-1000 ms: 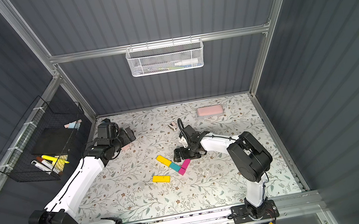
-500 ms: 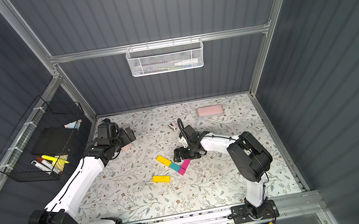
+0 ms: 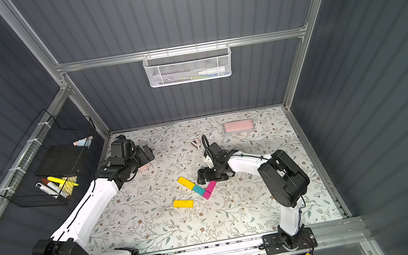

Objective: Assemble the letter v with building blocks
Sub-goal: Assemble the building block at the center of the board, then pick up the building block from the center of the board.

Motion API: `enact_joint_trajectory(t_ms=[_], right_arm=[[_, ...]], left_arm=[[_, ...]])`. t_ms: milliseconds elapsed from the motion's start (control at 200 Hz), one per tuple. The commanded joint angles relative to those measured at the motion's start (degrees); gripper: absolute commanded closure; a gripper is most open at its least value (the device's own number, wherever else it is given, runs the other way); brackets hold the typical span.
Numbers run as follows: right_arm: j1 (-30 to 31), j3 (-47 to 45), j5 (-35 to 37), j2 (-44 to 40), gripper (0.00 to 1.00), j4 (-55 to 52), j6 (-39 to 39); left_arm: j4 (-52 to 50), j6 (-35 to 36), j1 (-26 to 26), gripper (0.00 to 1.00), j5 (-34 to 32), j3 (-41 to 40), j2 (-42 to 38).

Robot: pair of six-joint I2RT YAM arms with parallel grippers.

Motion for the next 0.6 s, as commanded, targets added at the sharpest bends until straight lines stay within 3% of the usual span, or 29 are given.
enact_joint_trajectory(t_ms=[0,200,385,595], right_arm=[[0.0,0.5,6.4,-1.9,0.01,-4.0,-1.7],[2.2,7.6,16.7,-7.1,0.01,-14.4,-12.7],[10.7,15.2,22.6,-7.1,0.01,-20.4,-21.7],[22.2,18.7,31.0,-1.5,0.01,-21.5,-29.7]], left_arm=[[0.8,-0.2,0.4,0.00,0.0,-0.9,-0.1],[0.9,-0.5,1.4,0.01,0.3,-0.6,0.2],[0.8,-1.2,2.9,0.00,0.7,-0.6,-0.2],[-0.7,-3.2,6.8,0.01,1.8,-0.9,-0.2]])
